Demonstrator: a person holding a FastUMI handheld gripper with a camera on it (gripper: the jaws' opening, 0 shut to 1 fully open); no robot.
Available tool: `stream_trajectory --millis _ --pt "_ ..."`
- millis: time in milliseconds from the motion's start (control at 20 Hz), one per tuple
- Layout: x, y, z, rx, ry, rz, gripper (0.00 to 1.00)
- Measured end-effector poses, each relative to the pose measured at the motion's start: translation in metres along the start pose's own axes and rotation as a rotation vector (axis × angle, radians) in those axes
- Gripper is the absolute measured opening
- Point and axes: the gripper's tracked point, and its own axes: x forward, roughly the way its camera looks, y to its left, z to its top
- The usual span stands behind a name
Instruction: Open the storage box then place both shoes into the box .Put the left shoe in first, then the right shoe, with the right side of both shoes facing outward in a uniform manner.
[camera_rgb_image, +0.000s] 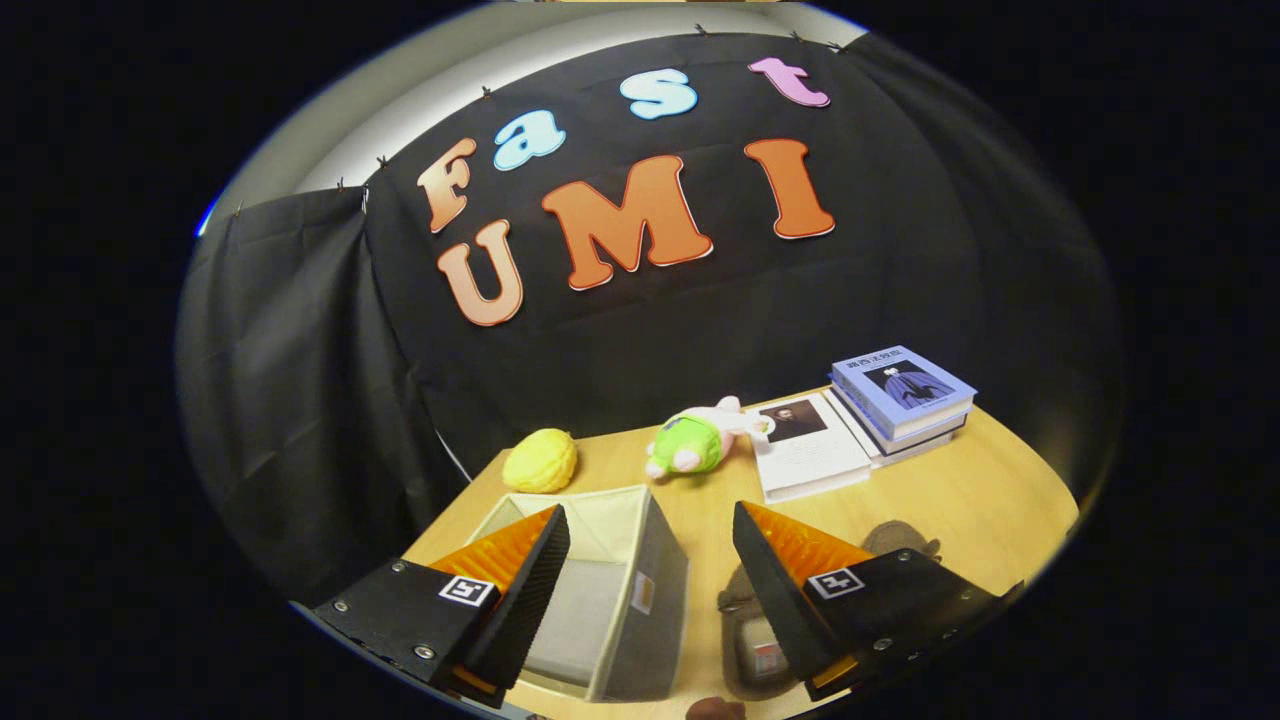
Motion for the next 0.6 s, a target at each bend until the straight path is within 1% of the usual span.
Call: stream_trajectory --millis 150,300,600 --pt "0.000 -0.015 -0.017 -0.048 0.011 -0.037 0.98" --pt "0.001 -0.036 -0.037 -0.091 0.029 -0.098 0.98" --pt "0.000 -0.070 -0.080 -0.110 0.090 -0.182 0.98"
